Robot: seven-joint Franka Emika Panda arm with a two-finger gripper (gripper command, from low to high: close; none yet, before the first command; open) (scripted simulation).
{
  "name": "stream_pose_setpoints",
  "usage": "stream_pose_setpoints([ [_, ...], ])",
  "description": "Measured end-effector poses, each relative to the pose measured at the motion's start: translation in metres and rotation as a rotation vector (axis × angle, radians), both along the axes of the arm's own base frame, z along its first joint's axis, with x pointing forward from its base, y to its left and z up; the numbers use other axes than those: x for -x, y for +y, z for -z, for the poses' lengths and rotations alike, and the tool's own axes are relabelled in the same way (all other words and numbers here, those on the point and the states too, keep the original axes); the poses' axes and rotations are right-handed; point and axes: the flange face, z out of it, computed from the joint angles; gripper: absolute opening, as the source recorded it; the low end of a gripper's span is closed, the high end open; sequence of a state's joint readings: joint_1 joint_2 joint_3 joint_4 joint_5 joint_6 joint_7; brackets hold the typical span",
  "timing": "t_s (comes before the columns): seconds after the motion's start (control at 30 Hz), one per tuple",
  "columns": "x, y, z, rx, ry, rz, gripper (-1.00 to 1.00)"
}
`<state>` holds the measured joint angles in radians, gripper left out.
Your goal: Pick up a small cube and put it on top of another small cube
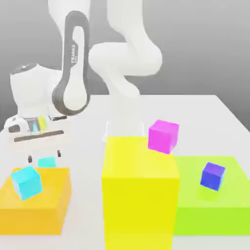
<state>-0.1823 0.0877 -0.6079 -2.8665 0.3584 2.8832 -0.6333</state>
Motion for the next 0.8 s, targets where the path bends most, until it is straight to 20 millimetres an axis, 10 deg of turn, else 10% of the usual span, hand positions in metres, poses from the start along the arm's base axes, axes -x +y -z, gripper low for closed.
stream_pose_setpoints([
  [0.6, 0.005, 0.005, 0.039, 0.044, 0.000, 0.001, 0.00],
  [0.63, 0.005, 0.006, 0.041, 0.050, 0.000, 0.000, -1.00],
  [0.8, 0.005, 0.006, 0.041, 0.047, 0.000, 0.000, -1.00],
])
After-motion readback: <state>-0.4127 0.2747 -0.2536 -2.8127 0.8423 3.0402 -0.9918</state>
